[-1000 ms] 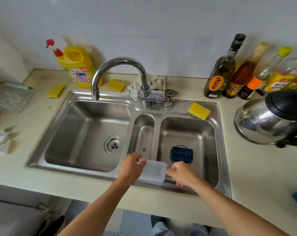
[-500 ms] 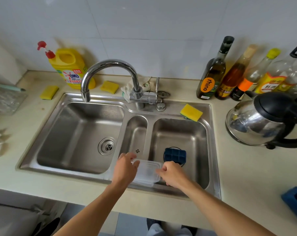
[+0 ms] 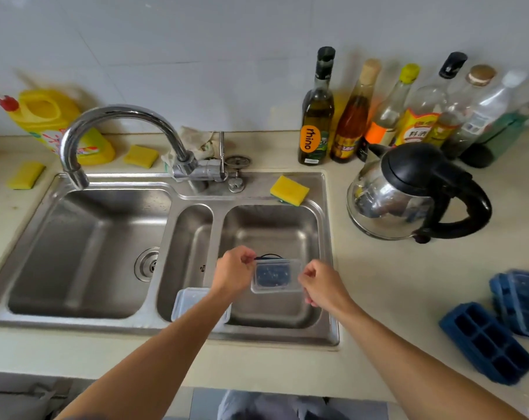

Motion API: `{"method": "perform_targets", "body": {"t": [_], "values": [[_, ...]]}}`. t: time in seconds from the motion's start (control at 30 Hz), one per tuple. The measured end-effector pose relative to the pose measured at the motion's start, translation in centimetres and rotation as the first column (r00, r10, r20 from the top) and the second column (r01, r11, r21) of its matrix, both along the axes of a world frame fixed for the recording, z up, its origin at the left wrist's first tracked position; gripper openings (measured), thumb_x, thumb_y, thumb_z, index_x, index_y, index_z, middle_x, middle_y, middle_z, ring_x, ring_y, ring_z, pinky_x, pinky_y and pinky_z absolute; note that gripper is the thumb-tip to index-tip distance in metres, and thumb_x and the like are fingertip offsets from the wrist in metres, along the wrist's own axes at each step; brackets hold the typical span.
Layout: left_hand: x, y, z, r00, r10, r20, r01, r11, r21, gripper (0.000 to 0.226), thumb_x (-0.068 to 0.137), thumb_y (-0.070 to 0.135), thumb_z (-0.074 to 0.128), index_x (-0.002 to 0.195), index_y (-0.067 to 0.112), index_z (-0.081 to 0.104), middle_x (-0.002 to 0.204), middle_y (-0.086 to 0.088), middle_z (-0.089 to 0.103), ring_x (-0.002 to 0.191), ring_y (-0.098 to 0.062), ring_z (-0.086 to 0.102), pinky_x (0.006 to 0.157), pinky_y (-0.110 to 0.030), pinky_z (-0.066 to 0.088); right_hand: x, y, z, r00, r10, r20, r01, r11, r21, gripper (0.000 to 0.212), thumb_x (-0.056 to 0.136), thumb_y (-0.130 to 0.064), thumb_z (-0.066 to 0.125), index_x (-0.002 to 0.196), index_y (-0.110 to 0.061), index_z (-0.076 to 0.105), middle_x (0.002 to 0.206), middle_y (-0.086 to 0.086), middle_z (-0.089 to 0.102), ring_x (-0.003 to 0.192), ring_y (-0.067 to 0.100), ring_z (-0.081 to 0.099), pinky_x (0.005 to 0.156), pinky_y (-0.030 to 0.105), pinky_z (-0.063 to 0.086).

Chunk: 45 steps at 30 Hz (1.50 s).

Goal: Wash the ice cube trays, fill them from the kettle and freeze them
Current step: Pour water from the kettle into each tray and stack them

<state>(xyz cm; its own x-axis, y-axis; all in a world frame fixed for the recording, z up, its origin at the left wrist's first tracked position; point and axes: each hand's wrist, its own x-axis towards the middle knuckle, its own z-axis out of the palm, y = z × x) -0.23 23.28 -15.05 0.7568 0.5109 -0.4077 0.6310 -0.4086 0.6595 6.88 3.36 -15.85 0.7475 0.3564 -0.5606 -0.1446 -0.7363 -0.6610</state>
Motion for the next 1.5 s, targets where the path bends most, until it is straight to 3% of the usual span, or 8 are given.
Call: {"method": "perform_targets", "body": {"t": [0.2, 0.5, 0.7, 1.0, 1.2, 1.33, 1.4, 1.5], "values": [[2.7, 1.4, -3.9, 0.986, -0.115, -0.123, 0.120, 0.992, 0.038, 0.021, 0.098, 0.011, 0.062, 0.113, 0.014, 0.075, 0.108, -0.007, 0.076, 0.088, -0.019, 0.067, 0.082, -0.029, 0.054, 0.6, 1.5, -2.5, 1.000, 0.001, 0.012, 0.000, 0.997, -0.076, 0.009, 0.103, -0.020, 0.058, 0.109, -0.014, 0.061, 0.098, 0.005, 0.069, 0.084, 0.022, 0.071, 0.074, 0.034, 0.058], [5.9, 5.0, -8.0, 0.833, -0.414, -0.368, 0.440, 0.898, -0.016, 0.020, 0.094, 0.007, 0.056, 0.109, 0.008, 0.069, 0.109, -0.014, 0.069, 0.099, -0.029, 0.064, 0.084, -0.036, 0.053, 1.1, 6.6, -9.9, 0.999, -0.034, -0.026, 0.029, 0.984, -0.177, 0.017, 0.098, -0.013, 0.058, 0.113, -0.005, 0.064, 0.105, 0.009, 0.067, 0.085, 0.018, 0.062, 0.054, 0.020, 0.037], [7.3, 5.5, -11.2, 0.755, -0.509, -0.413, 0.545, 0.838, -0.038, 0.019, 0.095, 0.006, 0.055, 0.109, 0.007, 0.067, 0.108, -0.015, 0.067, 0.088, -0.023, 0.057, 0.077, -0.030, 0.046, 2.0, 7.8, -13.4, 0.991, -0.125, -0.041, 0.111, 0.963, -0.247, 0.025, 0.100, -0.015, 0.060, 0.121, -0.003, 0.066, 0.113, 0.013, 0.069, 0.100, 0.026, 0.067, 0.076, 0.034, 0.053], [8.1, 5.1, -12.6, 0.791, -0.480, -0.380, 0.522, 0.853, 0.008, 0.023, 0.095, 0.005, 0.057, 0.115, 0.010, 0.067, 0.115, -0.015, 0.067, 0.091, -0.022, 0.058, 0.076, -0.030, 0.049, 2.6, 7.9, -14.5, 0.987, -0.160, -0.013, 0.146, 0.924, -0.353, 0.023, 0.104, -0.022, 0.056, 0.116, -0.006, 0.066, 0.111, 0.013, 0.069, 0.094, 0.028, 0.066, 0.071, 0.032, 0.047], [7.9, 4.9, -12.4, 0.813, -0.420, -0.404, 0.453, 0.891, -0.014, 0.033, 0.097, 0.005, 0.059, 0.129, 0.010, 0.054, 0.119, -0.016, 0.063, 0.099, -0.029, 0.064, 0.078, -0.036, 0.054, 2.4, 7.4, -15.0, 0.984, -0.165, -0.066, 0.127, 0.913, -0.388, 0.015, 0.101, -0.014, 0.058, 0.110, -0.007, 0.067, 0.100, 0.009, 0.069, 0.081, 0.024, 0.061, 0.049, 0.026, 0.035], [8.3, 5.1, -12.6, 0.771, -0.378, -0.512, 0.417, 0.908, -0.042, 0.023, 0.098, 0.006, 0.059, 0.120, -0.001, 0.062, 0.112, -0.020, 0.065, 0.098, -0.032, 0.067, 0.070, -0.031, 0.051, 2.6, 7.6, -15.3, 0.968, -0.230, -0.103, 0.181, 0.919, -0.350, 0.020, 0.104, -0.017, 0.054, 0.112, -0.004, 0.067, 0.101, 0.011, 0.069, 0.088, 0.028, 0.069, 0.068, 0.038, 0.059], [8.5, 4.9, -12.7, 0.760, -0.370, -0.535, 0.385, 0.919, -0.089, 0.018, 0.096, 0.004, 0.062, 0.112, -0.004, 0.065, 0.098, -0.020, 0.065, 0.088, -0.034, 0.069, 0.059, -0.031, 0.052, 2.6, 7.7, -15.5, 0.959, -0.257, -0.119, 0.203, 0.918, -0.340, 0.020, 0.104, -0.016, 0.053, 0.114, -0.004, 0.067, 0.108, 0.016, 0.070, 0.095, 0.034, 0.071, 0.082, 0.046, 0.062], [8.8, 4.8, -12.6, 0.758, -0.349, -0.550, 0.351, 0.930, -0.108, 0.016, 0.095, 0.004, 0.064, 0.108, -0.004, 0.066, 0.088, -0.016, 0.062, 0.075, -0.029, 0.065, 0.044, -0.026, 0.046, 2.5, 8.0, -15.5, 0.962, -0.252, -0.108, 0.203, 0.920, -0.336, 0.020, 0.103, -0.012, 0.051, 0.114, -0.004, 0.066, 0.111, 0.017, 0.070, 0.097, 0.036, 0.070, 0.083, 0.049, 0.062]]}}
